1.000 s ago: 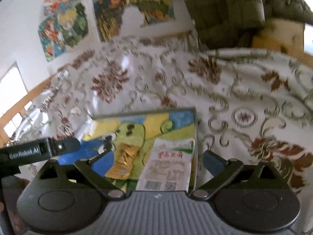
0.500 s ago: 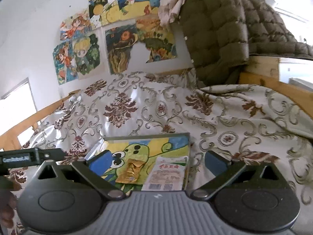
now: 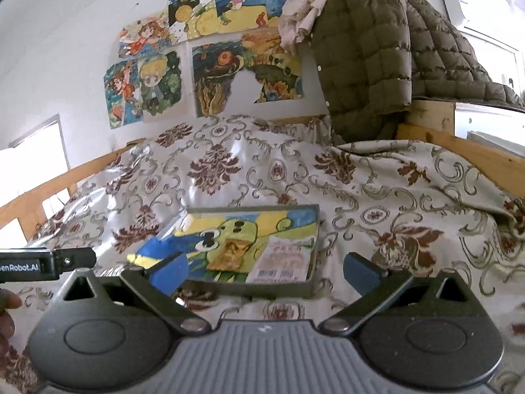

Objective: Organize snacks
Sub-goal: 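Move both tools back toward the remaining snacks, then grasp the orange-chip bag with the left tool while the right grasps the mandarin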

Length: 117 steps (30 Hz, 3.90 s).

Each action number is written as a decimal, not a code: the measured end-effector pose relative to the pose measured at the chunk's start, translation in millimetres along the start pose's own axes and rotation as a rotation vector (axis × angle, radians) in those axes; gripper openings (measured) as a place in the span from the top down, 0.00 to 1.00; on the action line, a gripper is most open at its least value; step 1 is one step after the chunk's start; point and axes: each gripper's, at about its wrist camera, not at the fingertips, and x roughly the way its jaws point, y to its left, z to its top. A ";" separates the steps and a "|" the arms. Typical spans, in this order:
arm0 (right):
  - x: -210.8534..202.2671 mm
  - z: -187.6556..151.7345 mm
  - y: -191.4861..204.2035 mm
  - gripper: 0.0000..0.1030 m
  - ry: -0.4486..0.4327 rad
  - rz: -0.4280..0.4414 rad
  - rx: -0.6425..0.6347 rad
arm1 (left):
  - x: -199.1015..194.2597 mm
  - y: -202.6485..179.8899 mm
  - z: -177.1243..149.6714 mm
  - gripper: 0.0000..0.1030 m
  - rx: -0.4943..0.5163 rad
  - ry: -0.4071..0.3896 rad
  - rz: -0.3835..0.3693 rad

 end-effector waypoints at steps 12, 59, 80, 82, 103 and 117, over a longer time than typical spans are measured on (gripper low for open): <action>-14.3 -36.7 24.4 0.00 0.166 -0.041 -0.069 | -23.9 10.7 -47.2 0.01 0.149 0.115 -0.021; 45.2 -66.9 56.1 0.00 0.499 0.083 -0.222 | 26.5 41.9 -75.4 0.01 0.019 0.457 0.133; 76.4 -48.9 45.8 0.00 0.284 0.102 -0.346 | 37.8 27.7 -56.2 0.01 0.054 0.229 0.018; 79.3 -47.5 43.2 0.00 0.268 0.097 -0.345 | 40.1 26.5 -54.4 0.01 0.039 0.209 -0.015; 96.4 -39.8 21.8 0.00 0.290 0.010 -0.369 | 95.4 -4.2 -52.0 0.01 0.143 0.166 -0.268; 109.3 -34.6 7.7 0.00 0.321 0.005 -0.429 | 110.6 -15.9 -61.2 0.01 0.219 0.224 -0.337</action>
